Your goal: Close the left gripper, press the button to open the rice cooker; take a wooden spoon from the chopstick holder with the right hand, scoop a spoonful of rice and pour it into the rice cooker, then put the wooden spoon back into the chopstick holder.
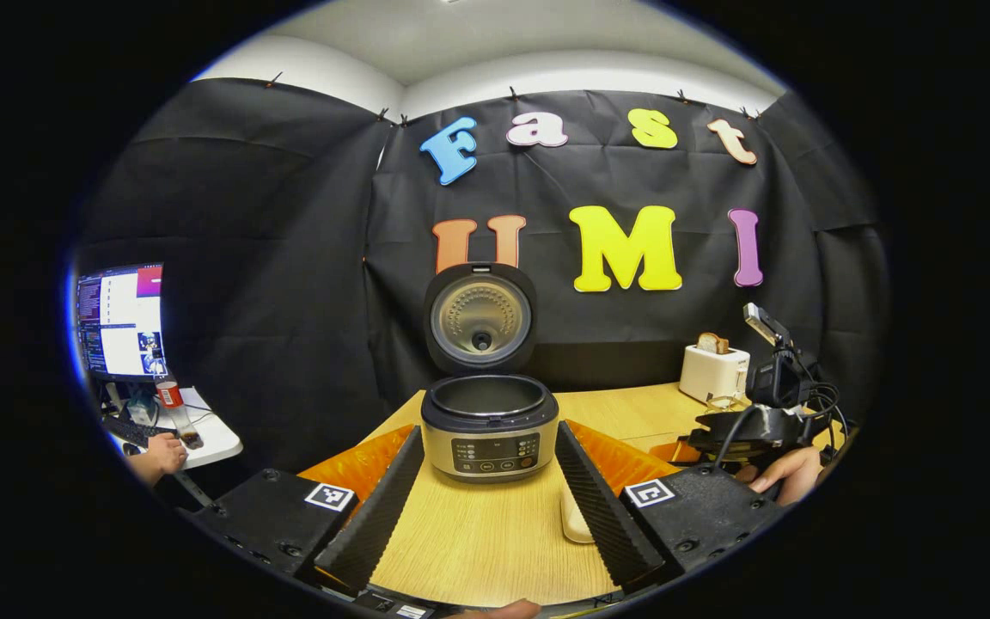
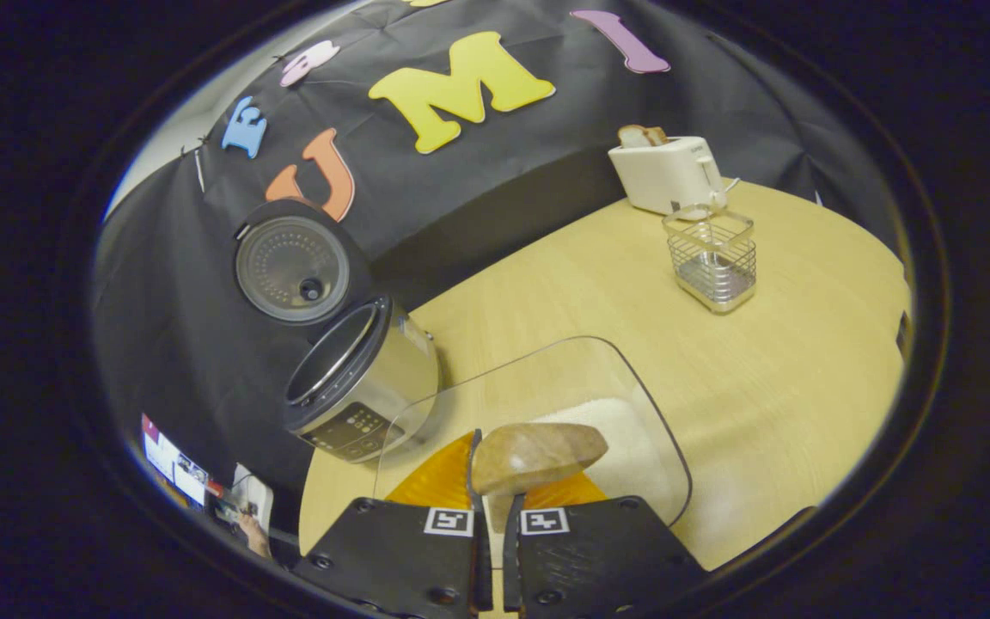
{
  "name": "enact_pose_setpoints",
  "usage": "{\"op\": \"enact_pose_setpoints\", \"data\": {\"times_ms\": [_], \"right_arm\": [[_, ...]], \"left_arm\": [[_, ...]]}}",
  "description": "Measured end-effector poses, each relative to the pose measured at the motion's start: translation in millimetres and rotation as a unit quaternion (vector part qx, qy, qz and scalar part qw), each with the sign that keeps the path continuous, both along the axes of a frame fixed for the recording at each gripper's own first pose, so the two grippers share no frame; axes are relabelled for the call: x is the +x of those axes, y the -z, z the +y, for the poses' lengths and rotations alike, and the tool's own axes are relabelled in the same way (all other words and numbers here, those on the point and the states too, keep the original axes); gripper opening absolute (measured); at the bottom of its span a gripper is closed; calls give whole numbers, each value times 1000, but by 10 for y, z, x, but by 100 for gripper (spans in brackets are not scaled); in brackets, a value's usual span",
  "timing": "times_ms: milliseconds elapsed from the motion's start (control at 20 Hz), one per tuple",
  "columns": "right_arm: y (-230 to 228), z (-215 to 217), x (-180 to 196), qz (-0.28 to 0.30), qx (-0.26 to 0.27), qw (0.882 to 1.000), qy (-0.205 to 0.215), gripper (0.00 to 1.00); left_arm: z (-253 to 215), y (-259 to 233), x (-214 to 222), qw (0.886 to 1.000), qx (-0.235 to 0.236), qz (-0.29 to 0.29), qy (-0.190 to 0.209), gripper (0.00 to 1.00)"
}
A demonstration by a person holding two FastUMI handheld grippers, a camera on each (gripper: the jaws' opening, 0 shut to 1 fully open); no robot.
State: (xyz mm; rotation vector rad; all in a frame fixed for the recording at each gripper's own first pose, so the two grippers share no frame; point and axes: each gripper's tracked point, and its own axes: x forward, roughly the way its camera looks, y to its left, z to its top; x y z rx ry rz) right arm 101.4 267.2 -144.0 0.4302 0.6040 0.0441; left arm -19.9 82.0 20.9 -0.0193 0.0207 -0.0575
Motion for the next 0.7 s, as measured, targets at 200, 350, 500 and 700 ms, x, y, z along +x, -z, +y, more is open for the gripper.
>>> {"op": "enact_pose_setpoints", "data": {"times_ms": [200, 350, 500, 700], "right_arm": [[86, -14, -70, 18, 64, 998, -13, 6], [96, 38, -54, 32, 136, 990, -6, 5], [74, 115, -16, 46, 189, 981, -2, 5], [35, 122, -36, 63, 274, 960, 11, 5]], "left_arm": [[-112, -5, -2, 1000, -1, -1, 13, 98], [-134, 16, 11, 1000, -1, 1, 16, 98], [-119, 58, 33, 1000, -1, 8, 13, 98], [-89, 77, 55, 1000, -7, 12, 11, 98]]}}
